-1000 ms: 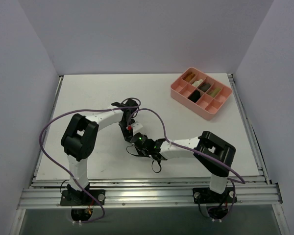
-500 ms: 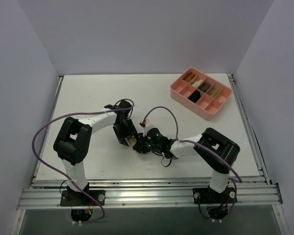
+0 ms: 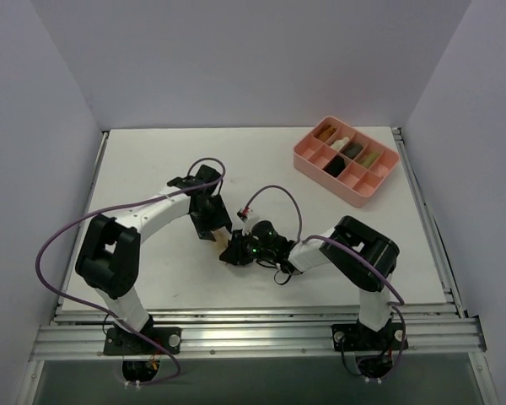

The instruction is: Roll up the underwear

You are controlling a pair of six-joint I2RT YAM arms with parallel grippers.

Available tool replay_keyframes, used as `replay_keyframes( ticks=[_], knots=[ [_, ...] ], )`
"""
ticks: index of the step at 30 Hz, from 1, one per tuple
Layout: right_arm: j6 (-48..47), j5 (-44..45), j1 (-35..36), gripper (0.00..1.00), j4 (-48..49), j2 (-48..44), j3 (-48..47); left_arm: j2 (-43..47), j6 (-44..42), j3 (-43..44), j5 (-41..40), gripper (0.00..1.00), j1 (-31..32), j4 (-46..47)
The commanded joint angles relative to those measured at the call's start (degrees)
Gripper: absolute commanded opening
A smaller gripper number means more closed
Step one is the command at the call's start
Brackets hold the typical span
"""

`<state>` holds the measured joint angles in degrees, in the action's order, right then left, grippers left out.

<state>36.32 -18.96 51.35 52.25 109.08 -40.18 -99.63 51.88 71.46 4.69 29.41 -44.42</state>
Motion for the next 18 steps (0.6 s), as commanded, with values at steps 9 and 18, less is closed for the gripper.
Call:
replay_keyframes(
  ticks=[9, 18],
  knots=[
    [0.7, -1.9, 0.6, 0.00, -21.4, 7.7, 2.6, 6.6, -3.4, -6.8, -3.0, 0.55, -0.3, 0.7],
    [0.9, -2.6, 0.2, 0.00, -22.0, 8.5, 1.7, 7.5, -2.9, -9.1, -6.3, 0.57, -0.4, 0.0]
  ],
)
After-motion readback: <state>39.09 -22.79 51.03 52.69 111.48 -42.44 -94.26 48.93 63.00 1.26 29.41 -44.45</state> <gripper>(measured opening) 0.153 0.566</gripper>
